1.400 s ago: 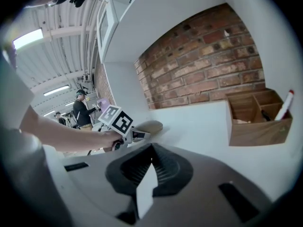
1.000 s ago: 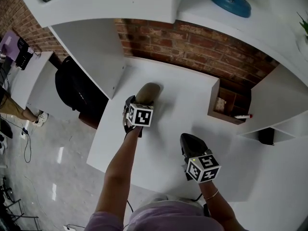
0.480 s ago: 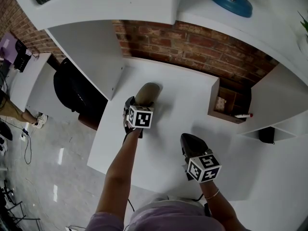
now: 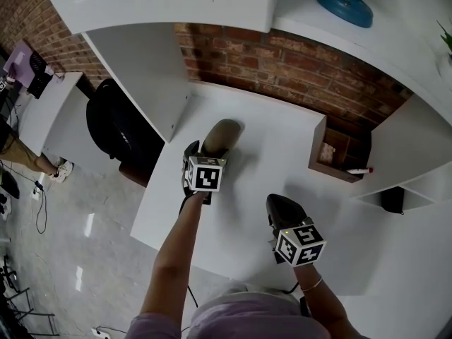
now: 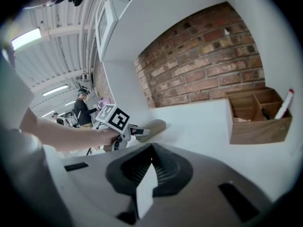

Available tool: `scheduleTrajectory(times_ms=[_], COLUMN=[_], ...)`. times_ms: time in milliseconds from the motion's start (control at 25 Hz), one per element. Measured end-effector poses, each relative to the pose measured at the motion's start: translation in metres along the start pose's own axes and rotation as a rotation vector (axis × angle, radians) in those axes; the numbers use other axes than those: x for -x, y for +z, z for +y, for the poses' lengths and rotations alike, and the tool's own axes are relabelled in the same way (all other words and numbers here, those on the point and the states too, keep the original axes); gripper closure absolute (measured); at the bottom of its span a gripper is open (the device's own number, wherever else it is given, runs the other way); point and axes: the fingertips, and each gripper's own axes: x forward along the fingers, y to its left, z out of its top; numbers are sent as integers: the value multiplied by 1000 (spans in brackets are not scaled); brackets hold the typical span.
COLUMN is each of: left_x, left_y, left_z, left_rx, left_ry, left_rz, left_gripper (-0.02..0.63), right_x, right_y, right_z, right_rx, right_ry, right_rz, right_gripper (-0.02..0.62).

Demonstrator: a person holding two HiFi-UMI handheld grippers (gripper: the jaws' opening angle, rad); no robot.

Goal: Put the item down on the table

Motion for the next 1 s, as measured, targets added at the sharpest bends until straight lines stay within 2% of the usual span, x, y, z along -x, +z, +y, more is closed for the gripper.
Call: scheduleTrajectory(times_ms=[240,360,1000], left_x=[40,62,176], left_y=[-3,-6,-48], left_z=[0,3,-1], left_rx=[54,76,214], left_ry=[-30,-19,34], left_rz=[-46,-78,-199], left_gripper=[225,297,487], right_x=[4,8,33], right_y=[4,6,9], right_z=[10,15,59], right_rx=[12,19,83], right_ry=[19,23,73], right_rz=[-14,-25,-62], right_gripper=[597,598,597])
